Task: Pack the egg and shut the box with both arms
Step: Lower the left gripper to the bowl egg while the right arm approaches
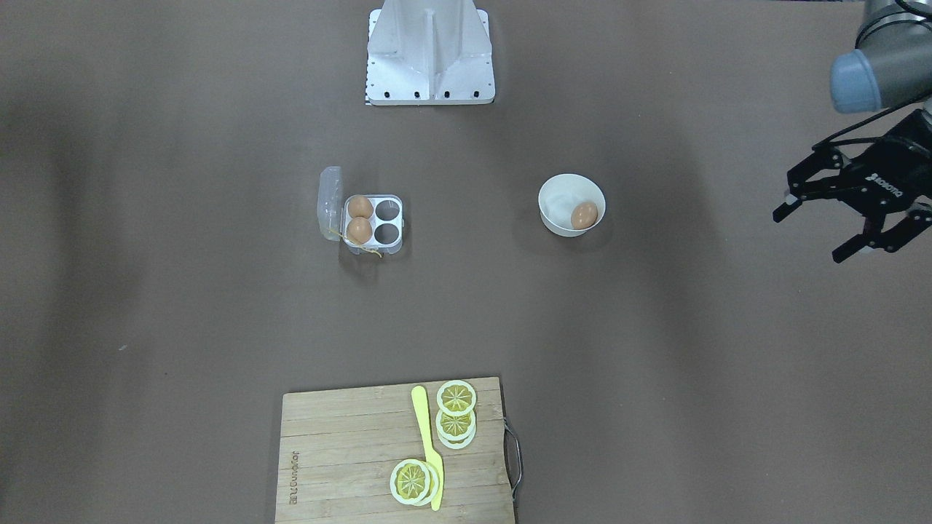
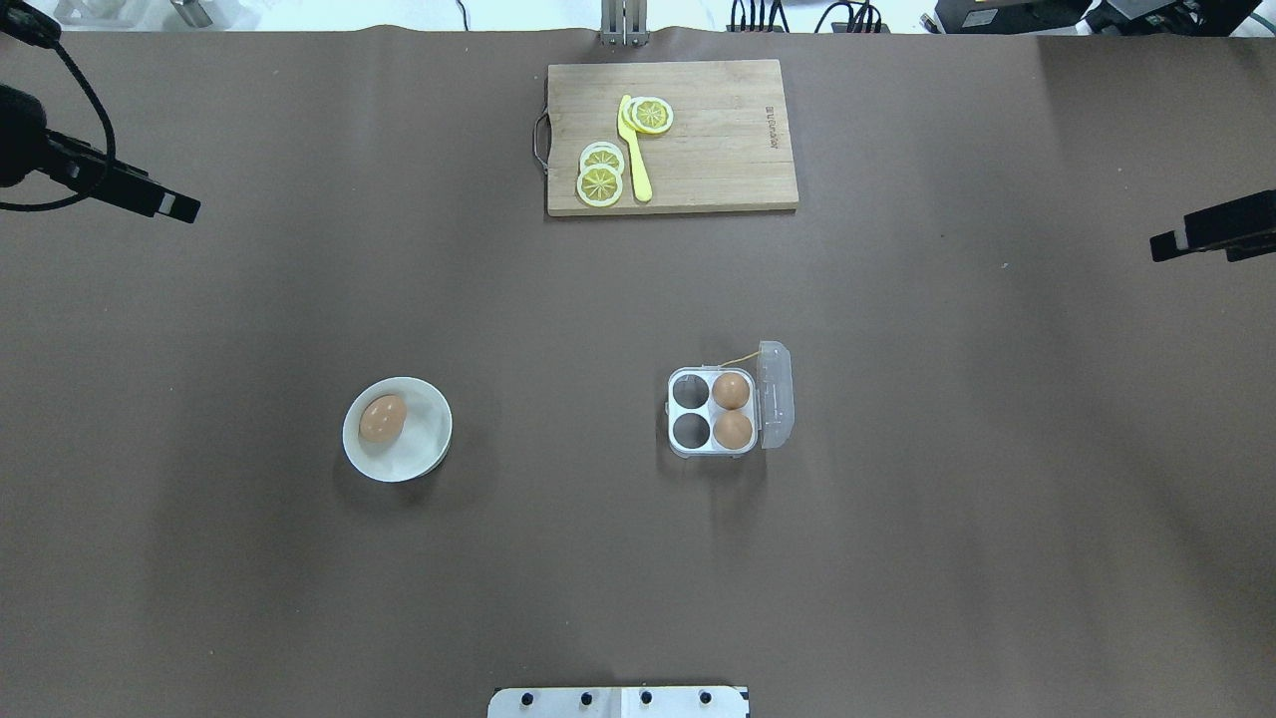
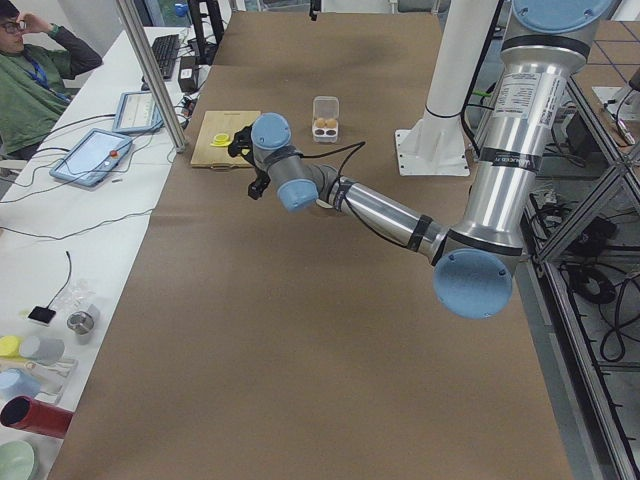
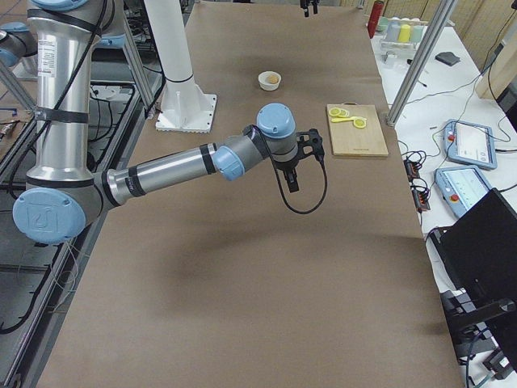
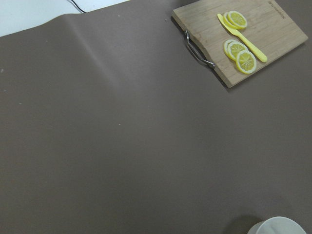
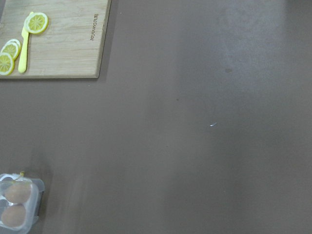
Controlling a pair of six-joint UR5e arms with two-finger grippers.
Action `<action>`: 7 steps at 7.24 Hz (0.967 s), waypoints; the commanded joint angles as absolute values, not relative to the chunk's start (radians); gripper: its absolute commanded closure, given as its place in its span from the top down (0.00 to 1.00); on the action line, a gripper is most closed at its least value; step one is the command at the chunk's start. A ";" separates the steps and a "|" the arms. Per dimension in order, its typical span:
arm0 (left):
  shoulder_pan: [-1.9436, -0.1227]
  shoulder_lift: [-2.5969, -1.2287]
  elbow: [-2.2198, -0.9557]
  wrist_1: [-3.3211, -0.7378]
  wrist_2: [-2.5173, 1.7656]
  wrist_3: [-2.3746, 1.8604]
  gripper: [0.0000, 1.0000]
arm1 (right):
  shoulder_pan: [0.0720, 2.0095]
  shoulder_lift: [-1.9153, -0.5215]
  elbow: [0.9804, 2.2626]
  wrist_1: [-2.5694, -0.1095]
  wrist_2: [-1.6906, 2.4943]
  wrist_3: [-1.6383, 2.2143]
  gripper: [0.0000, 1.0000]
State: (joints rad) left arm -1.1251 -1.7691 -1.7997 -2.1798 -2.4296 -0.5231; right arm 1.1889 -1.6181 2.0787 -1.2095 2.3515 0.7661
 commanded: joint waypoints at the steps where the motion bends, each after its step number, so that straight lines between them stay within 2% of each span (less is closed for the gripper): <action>1: -0.960 -1.769 -1.864 -2.180 -2.284 -0.670 0.98 | 0.986 -1.560 2.118 -1.209 2.138 1.045 0.97; 2: -0.883 -1.769 -1.867 -2.180 -2.220 -0.716 0.97 | 0.918 -1.546 2.117 -1.212 2.069 1.104 0.94; 3: -0.818 -1.769 -1.865 -2.180 -2.183 -0.773 0.97 | 0.854 -1.539 2.117 -1.212 1.999 1.185 0.83; 4: -0.768 -1.766 -1.865 -2.180 -2.183 -0.831 0.97 | 0.801 -1.507 2.112 -1.212 1.950 1.237 0.81; 7: -0.584 -1.764 -1.861 -2.184 -1.973 -0.994 0.96 | 0.775 -1.494 2.112 -1.201 1.945 1.243 0.84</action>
State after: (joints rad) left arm -0.6687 -1.7628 -1.8622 -2.1810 -2.1031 -0.9344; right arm 0.7827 -1.4974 2.1120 -1.2047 1.9476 1.2384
